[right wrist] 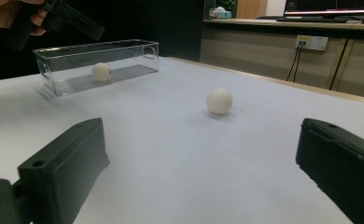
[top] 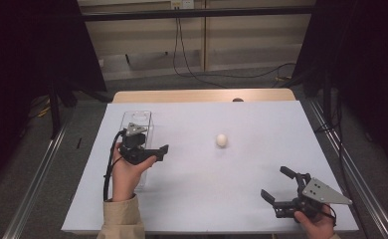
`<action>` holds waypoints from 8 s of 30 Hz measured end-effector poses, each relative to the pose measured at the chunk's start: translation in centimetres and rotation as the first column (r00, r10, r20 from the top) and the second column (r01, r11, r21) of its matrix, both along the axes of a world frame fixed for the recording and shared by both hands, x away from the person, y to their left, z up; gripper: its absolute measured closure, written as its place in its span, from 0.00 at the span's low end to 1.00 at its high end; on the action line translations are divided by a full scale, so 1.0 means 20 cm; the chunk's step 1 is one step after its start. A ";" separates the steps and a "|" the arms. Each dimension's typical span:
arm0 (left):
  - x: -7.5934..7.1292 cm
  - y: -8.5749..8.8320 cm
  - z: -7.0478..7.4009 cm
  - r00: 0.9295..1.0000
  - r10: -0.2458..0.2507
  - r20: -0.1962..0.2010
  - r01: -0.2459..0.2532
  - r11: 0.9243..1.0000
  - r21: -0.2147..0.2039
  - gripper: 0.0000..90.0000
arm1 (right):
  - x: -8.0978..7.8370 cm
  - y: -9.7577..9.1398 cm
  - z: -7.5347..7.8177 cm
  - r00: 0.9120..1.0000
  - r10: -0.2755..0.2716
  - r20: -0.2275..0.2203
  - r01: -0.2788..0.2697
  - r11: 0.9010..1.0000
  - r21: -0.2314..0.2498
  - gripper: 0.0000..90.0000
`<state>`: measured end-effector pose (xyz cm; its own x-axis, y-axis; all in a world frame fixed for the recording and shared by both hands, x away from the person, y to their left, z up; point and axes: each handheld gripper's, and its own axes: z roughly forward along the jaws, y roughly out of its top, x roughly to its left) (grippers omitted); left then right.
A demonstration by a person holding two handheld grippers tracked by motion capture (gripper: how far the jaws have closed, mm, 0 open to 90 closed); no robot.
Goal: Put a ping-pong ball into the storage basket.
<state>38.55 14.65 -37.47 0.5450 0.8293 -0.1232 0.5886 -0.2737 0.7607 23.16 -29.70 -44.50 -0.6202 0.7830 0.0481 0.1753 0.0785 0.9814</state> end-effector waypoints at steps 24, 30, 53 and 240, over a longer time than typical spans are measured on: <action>0.00 -0.12 -0.02 1.000 -0.030 0.008 0.030 0.999 -0.017 0.13 | 0.00 0.00 0.00 1.000 0.002 -0.002 -0.002 1.000 -0.002 0.02; 0.00 -0.13 -0.03 0.998 -0.055 0.001 0.055 0.998 0.003 0.13 | 0.00 0.00 0.00 1.000 0.002 -0.001 -0.002 1.000 -0.001 0.02; 0.00 -0.23 -0.06 0.997 -0.080 0.020 0.080 0.997 0.001 0.11 | 0.00 0.00 0.00 1.000 0.004 0.001 -0.004 1.000 0.000 0.02; 0.23 -0.85 -0.37 0.983 -0.172 0.069 0.171 0.985 0.020 0.10 | 0.01 -0.01 0.00 1.000 0.001 -0.007 -0.001 1.000 0.014 0.02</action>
